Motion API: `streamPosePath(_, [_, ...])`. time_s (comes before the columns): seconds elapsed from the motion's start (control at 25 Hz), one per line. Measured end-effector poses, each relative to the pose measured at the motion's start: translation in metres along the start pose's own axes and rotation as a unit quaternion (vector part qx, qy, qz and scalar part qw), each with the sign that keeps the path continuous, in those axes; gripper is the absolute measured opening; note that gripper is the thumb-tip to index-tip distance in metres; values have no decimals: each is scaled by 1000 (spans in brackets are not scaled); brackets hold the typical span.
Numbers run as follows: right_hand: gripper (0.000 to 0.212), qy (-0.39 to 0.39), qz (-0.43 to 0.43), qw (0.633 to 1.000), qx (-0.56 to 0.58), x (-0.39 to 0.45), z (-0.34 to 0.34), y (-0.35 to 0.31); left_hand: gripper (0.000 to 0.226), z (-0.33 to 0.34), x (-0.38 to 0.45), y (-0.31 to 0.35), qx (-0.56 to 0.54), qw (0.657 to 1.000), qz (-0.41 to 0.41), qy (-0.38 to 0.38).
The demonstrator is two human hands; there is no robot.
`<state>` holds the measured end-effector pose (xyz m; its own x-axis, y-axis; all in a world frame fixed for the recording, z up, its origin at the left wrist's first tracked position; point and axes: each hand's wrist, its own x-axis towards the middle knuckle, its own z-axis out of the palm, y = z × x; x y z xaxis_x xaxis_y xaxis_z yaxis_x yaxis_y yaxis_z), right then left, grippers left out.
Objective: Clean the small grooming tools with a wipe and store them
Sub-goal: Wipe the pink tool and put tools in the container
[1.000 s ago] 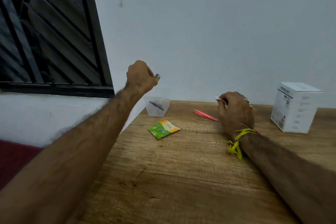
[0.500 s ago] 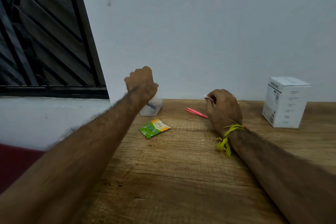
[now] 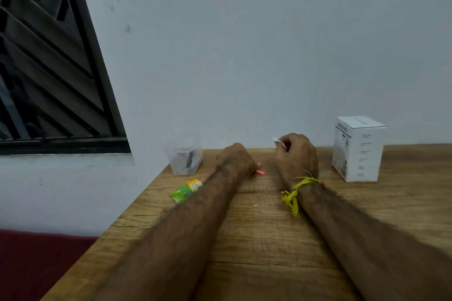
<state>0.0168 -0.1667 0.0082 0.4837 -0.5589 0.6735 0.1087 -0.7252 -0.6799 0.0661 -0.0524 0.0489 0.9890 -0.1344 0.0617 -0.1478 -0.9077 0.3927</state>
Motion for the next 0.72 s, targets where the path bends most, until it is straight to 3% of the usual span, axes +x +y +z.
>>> streamPosePath(0.12, [11, -21, -14, 1000, -15, 4, 0, 2, 60, -5, -1, 14, -19, 999, -20, -29])
streamPosePath(0.28, [12, -27, -8, 999, -18, -1, 1, 7, 41, 5, -6, 0, -128, 992, -13, 7])
streamPosePath(0.4, [11, -36, -15, 999, -13, -2, -1, 11, 42, 11, -12, -11, -95, 995, 26, 24])
streamPosePath(0.56, [9, -46, -76, 996, 0, -10, 1, 6, 23, 7, -16, -29, -75, 994, 72, 32])
streamPosePath(0.64, [6, -37, -109, 993, 11, -10, 2, 2, 15, 3, -25, -35, -192, 977, 78, 44])
streamPosePath(0.72, [7, -13, -123, 992, 24, -6, 0, 0, 15, 3, -48, -36, -382, 921, 72, 12])
